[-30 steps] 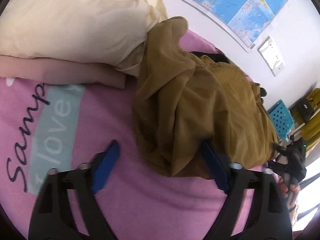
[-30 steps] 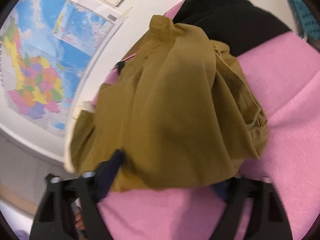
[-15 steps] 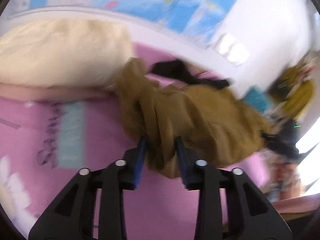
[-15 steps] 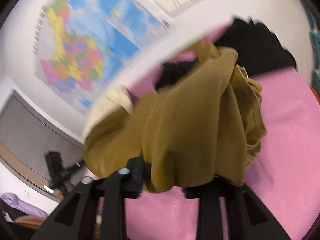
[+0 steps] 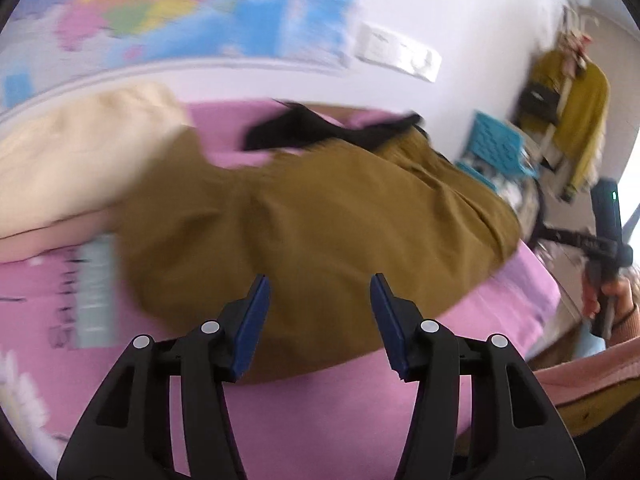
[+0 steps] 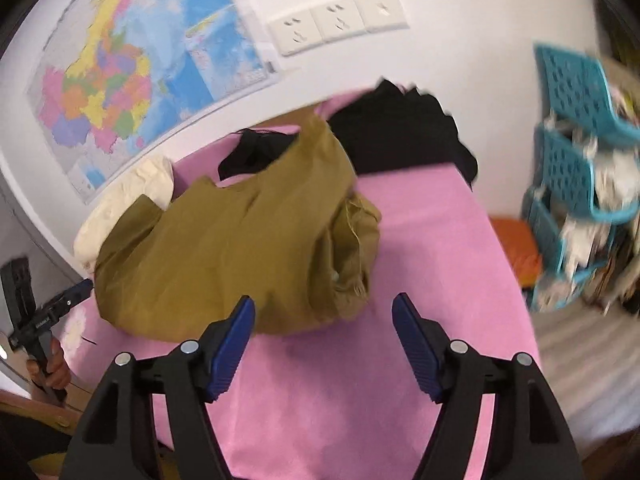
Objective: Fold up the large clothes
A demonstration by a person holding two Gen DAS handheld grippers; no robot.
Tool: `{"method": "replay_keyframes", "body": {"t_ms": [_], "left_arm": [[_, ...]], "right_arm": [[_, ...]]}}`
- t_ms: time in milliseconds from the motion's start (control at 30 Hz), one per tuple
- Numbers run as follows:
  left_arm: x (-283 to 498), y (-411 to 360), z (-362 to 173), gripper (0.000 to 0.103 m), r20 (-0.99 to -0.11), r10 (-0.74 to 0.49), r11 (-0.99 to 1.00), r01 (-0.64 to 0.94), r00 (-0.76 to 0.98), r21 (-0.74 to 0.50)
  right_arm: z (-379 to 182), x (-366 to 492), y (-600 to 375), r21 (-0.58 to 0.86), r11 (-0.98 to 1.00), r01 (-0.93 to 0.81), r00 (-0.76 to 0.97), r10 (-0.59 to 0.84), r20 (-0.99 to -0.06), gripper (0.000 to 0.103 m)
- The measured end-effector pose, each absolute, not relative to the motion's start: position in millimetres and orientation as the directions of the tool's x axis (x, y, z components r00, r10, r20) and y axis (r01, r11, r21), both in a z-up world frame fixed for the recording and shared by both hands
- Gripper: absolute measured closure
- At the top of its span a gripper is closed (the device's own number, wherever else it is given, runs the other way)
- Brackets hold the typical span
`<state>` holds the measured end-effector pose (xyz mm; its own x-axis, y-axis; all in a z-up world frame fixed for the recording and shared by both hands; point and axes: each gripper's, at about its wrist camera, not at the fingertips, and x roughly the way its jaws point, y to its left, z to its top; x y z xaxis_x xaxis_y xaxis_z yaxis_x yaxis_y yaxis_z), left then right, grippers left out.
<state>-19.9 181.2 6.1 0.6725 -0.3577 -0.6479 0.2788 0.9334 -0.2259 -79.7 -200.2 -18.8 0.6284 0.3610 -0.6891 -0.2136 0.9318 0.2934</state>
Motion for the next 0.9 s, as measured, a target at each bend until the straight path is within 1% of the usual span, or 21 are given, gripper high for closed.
{"method": "replay_keyframes", "body": {"t_ms": [67, 100, 133, 167, 200, 267, 300, 367, 433, 500, 533, 600, 633, 667, 700, 733, 767, 800, 833, 867, 900], "left_arm": [[-12.6, 154.4, -3.0, 0.051, -0.659, -0.403, 0.911, 0.342, 0.635, -0.228], [-7.0, 145.3, -8.5, 0.051, -0.668, -0.405, 0.909, 0.357, 0.624, -0.218], [-2.6, 133.1, -13.1, 0.051, -0.681, -0.41, 0.901, 0.384, 0.607, -0.199], [1.5, 124.3, -17.6, 0.049, -0.693, -0.384, 0.908, 0.386, 0.61, -0.163], [7.9, 118.2, -23.2, 0.051, -0.716, -0.352, 0.917, 0.377, 0.603, -0.133], [15.3, 117.0, -29.5, 0.05, -0.734, -0.343, 0.92, 0.368, 0.587, -0.136], [19.1, 122.8, -31.7, 0.05, -0.735, -0.37, 0.915, 0.362, 0.568, -0.18], [20.8, 132.0, -31.4, 0.053, -0.73, -0.395, 0.91, 0.348, 0.557, -0.227], [22.9, 137.9, -32.3, 0.061, -0.728, -0.411, 0.906, 0.333, 0.549, -0.26], [25.2, 145.2, -33.9, 0.069, -0.734, -0.402, 0.912, 0.308, 0.547, -0.271], [26.1, 146.0, -34.3, 0.07, -0.735, -0.408, 0.91, 0.302, 0.542, -0.282], [24.4, 149.3, -33.7, 0.07, -0.734, -0.411, 0.91, 0.294, 0.541, -0.293], [23.3, 149.5, -33.0, 0.071, -0.735, -0.405, 0.912, 0.294, 0.544, -0.285], [21.8, 147.3, -31.0, 0.07, -0.735, -0.399, 0.915, 0.296, 0.548, -0.275], [19.1, 144.6, -27.4, 0.065, -0.733, -0.389, 0.918, 0.305, 0.558, -0.255], [18.8, 142.5, -24.4, 0.056, -0.731, -0.377, 0.922, 0.308, 0.569, -0.236], [18.0, 140.1, -19.6, 0.052, -0.724, -0.366, 0.925, 0.311, 0.584, -0.216], [17.2, 136.0, -14.3, 0.048, -0.711, -0.372, 0.922, 0.329, 0.597, -0.206], [18.3, 133.9, -10.6, 0.048, -0.703, -0.377, 0.918, 0.342, 0.603, -0.199], [20.2, 129.8, -7.7, 0.046, -0.699, -0.373, 0.918, 0.351, 0.61, -0.183], [22.5, 127.3, -7.0, 0.044, -0.701, -0.365, 0.92, 0.353, 0.613, -0.17]], "right_arm": [[-20.1, -72.2, -183.8, 0.225, 0.942, -0.249, 0.639, 0.334, -0.693, 0.046], [-22.5, -68.8, -179.6, 0.228, 0.936, -0.269, 0.629, 0.35, -0.694, 0.058], [-27.3, -63.4, -176.6, 0.228, 0.934, -0.276, 0.622, 0.354, -0.699, 0.066], [-30.1, -60.6, -174.3, 0.193, 0.945, -0.264, 0.629, 0.32, -0.709, 0.081], [-32.4, -57.8, -175.2, 0.174, 0.949, -0.261, 0.629, 0.305, -0.716, 0.091], [-30.4, -55.5, -185.8, 0.194, 0.95, -0.245, 0.64, 0.309, -0.703, 0.1], [-27.5, -55.8, -190.3, 0.177, 0.958, -0.224, 0.652, 0.283, -0.704, 0.1], [-24.7, -53.7, -198.8, 0.201, 0.955, -0.22, 0.653, 0.297, -0.697, 0.101], [-32.1, -49.9, -199.1, 0.198, 0.957, -0.21, 0.648, 0.288, -0.705, 0.101], [-47.4, -43.2, -212.8, 0.291, 0.941, -0.176, 0.626, 0.335, -0.705, 0.1], [-55.8, -40.6, -220.4, 0.338, 0.93, -0.146, 0.613, 0.353, -0.707, 0.1], [-75.5, -35.6, -234.3, 0.294, 0.956, -0.024, 0.562, 0.256, -0.787, 0.101], [-75.2, -37.6, -246.0, 0.395, 0.919, -0.011, 0.555, 0.334, -0.762, 0.101], [-68.8, -41.0, -255.5, 0.483, 0.875, -0.011, 0.575, 0.401, -0.713, 0.1], [-56.9, -45.0, -260.1, 0.505, 0.863, -0.019, 0.614, 0.409, -0.675, 0.098], [-34.6, -50.2, -256.5, 0.447, 0.894, -0.047, 0.671, 0.359, -0.649, 0.097], [-20.7, -51.4, -249.5, 0.411, 0.908, -0.084, 0.691, 0.35, -0.632, 0.091], [-8.4, -49.4, -240.2, 0.394, 0.909, -0.133, 0.696, 0.369, -0.616, 0.076], [3.3, -44.1, -224.9, 0.378, 0.906, -0.192, 0.692, 0.398, -0.602, 0.07], [8.6, -39.6, -213.9, 0.353, 0.909, -0.221, 0.694, 0.401, -0.598, 0.067], [10.9, -32.3, -201.9, 0.315, 0.915, -0.25, 0.689, 0.397, -0.607, 0.067]]}}
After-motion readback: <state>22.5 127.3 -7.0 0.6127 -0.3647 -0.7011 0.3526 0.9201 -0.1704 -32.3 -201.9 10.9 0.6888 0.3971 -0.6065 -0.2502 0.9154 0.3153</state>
